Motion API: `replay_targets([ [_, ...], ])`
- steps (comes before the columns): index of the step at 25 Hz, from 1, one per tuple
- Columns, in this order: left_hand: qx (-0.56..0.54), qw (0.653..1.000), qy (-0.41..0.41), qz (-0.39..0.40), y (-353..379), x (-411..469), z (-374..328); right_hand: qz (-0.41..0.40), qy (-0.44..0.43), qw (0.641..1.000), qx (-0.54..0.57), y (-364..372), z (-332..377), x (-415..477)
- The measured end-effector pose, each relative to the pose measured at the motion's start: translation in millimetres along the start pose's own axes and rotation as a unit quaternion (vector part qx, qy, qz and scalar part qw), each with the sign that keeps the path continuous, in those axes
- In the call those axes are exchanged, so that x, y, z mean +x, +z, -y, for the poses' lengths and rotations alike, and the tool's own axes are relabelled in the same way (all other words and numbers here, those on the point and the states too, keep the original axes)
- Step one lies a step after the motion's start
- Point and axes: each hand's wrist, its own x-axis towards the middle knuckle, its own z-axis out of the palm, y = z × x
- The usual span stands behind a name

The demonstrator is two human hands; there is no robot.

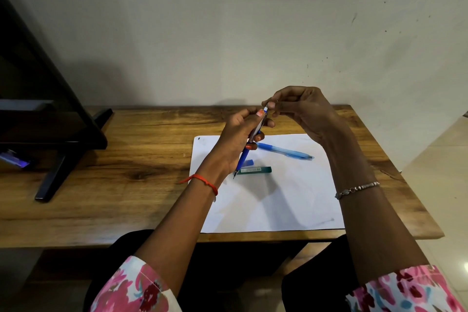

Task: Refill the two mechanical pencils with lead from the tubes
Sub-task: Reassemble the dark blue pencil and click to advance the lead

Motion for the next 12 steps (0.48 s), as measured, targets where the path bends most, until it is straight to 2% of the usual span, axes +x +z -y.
replay_targets([
  [5, -0.004, 1.000, 0.007, -0.017, 2.1, -0.9, 0.8, 0.010, 0.002, 1.000, -0.008, 0.6, 2.1, 0.6],
  [10, 0.007, 1.000, 0.012, -0.021, 1.5, -1.4, 0.4, 0.022, -0.003, 0.998, -0.066, -1.9, 2.5, -1.2],
  [12, 0.002, 1.000, 0.009, -0.018, 1.3, -0.7, -0.7, -0.005, -0.001, 1.000, -0.021, -4.0, -0.1, -3.2],
])
